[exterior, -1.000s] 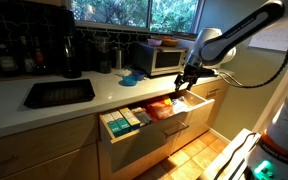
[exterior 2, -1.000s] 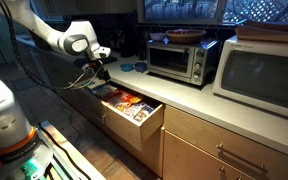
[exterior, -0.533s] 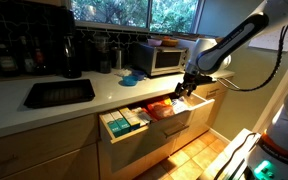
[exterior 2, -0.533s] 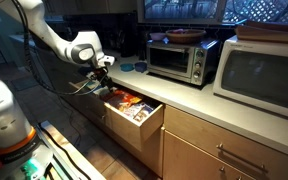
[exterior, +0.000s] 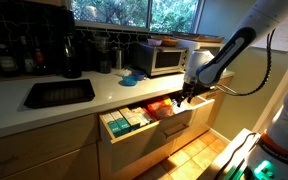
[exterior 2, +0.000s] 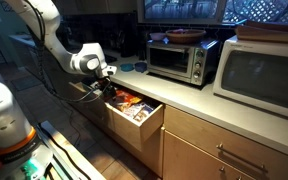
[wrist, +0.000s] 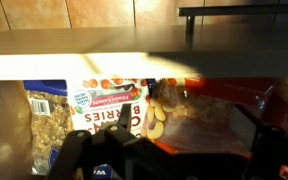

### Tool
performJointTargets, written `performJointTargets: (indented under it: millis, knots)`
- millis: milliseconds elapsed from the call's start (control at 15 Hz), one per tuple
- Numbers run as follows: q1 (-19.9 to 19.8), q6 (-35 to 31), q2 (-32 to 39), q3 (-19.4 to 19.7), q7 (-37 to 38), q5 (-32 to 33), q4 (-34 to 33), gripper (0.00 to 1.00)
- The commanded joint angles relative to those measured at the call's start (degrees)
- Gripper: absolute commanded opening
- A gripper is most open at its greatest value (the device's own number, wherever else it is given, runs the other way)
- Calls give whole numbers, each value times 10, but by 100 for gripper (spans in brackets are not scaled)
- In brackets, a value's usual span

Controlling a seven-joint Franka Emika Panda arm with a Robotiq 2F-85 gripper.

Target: Open the top drawer fully

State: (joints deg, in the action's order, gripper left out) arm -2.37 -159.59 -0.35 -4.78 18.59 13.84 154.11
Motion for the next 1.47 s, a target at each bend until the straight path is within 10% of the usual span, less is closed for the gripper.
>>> performJointTargets:
  millis: [0, 733, 1400]
  knots:
    - [8, -13, 39, 26, 59, 64, -10, 100]
    - [21, 59, 59, 38, -64, -39, -9, 100]
    - [26, 214, 50, 48, -98, 48, -18, 100]
